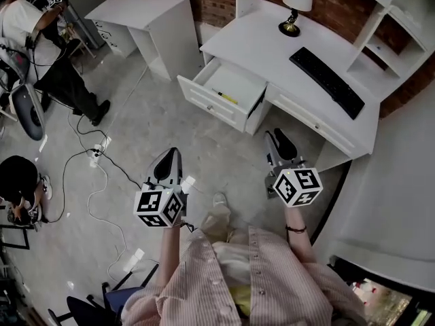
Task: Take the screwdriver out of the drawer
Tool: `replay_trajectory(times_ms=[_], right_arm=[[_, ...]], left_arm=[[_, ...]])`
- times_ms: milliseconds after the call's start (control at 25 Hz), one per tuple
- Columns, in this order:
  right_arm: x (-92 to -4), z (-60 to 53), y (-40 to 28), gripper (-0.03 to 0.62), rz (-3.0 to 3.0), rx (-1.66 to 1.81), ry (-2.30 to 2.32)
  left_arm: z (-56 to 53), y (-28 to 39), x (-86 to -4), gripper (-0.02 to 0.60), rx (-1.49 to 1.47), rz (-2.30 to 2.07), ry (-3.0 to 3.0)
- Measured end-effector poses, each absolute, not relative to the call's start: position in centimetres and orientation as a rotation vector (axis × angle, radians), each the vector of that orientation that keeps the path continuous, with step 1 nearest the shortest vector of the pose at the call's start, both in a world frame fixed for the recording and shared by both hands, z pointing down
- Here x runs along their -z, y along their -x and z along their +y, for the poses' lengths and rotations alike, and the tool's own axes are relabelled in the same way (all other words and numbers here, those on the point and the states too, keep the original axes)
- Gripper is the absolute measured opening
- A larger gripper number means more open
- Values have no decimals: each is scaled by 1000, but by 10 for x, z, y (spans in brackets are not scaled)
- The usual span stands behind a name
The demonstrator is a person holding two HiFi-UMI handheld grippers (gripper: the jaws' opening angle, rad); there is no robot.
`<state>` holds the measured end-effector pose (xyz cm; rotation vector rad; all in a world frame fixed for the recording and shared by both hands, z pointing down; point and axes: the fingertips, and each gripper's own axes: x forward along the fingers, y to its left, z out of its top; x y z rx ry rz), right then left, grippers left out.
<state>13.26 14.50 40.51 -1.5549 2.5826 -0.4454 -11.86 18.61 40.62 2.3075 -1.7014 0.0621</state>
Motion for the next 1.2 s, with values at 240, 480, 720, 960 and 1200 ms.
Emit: replay_trajectory(times_ms=[240, 480, 720, 960, 1200], right_arm=[[-418, 96, -116, 124, 2585, 493, 1581], [-425, 54, -99, 126, 2599, 549, 1573], [-432, 27, -94, 126, 2594, 566, 1601], [-437, 11, -88, 126, 2610, 593, 1627], [-446, -1, -84, 126, 2617, 662, 1619]], left_arm=[[132, 136, -417, -2, -75, -1667, -2297], [81, 146, -419, -2, -73, -1625, -2316], [50, 153, -420, -2, -64, -1593, -2344], [40, 156, -424, -2, -59, -1572, -2340], [30, 158, -432, -2, -61, -1560, -2315]])
